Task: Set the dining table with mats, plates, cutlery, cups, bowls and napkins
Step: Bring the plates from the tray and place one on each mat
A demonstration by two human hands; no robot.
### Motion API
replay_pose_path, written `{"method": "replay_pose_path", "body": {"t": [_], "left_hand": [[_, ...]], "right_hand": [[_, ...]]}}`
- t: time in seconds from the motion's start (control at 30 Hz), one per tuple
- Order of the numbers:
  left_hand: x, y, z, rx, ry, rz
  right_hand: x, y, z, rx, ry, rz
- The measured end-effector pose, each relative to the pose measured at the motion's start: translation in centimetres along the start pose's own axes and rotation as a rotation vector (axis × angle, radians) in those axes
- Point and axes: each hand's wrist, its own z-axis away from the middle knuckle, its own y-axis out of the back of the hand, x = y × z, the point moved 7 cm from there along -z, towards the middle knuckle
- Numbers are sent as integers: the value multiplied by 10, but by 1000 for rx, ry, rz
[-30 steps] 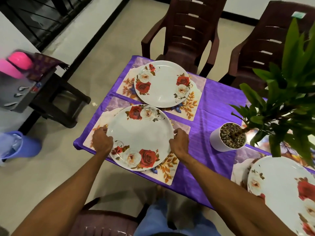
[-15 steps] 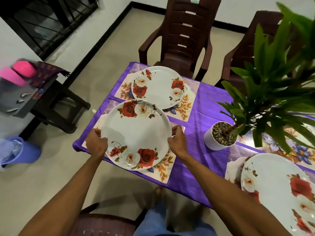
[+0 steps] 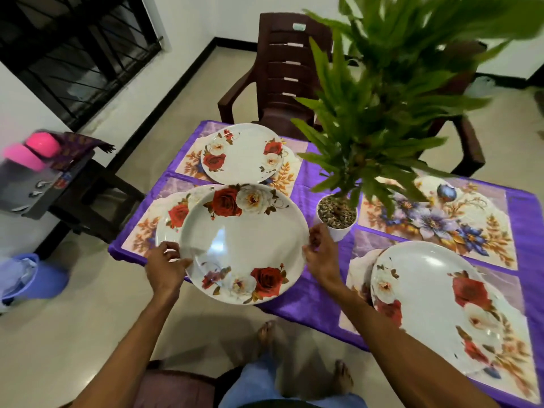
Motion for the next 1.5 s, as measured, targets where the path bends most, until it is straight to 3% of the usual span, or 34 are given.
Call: {"method": "replay_pose_path", "body": {"t": [0.33,0.57,1.07,1.27,1.5], "left_hand": [[13,-83,144,-92,-27,11],[61,-177,212,-234,-86,-44],[133,-359,184,-512,-101,-34],[173,-421,163,-500,-183,-80],[215,-485,149,-385,-115,-108]], "right_hand": [[61,164,54,45,-53,19],[102,283,59,150,-136,26],[152,389,1,399,-337,35],[160,419,-48,439,-381,33],[192,445,-128,406,-441,82]]}}
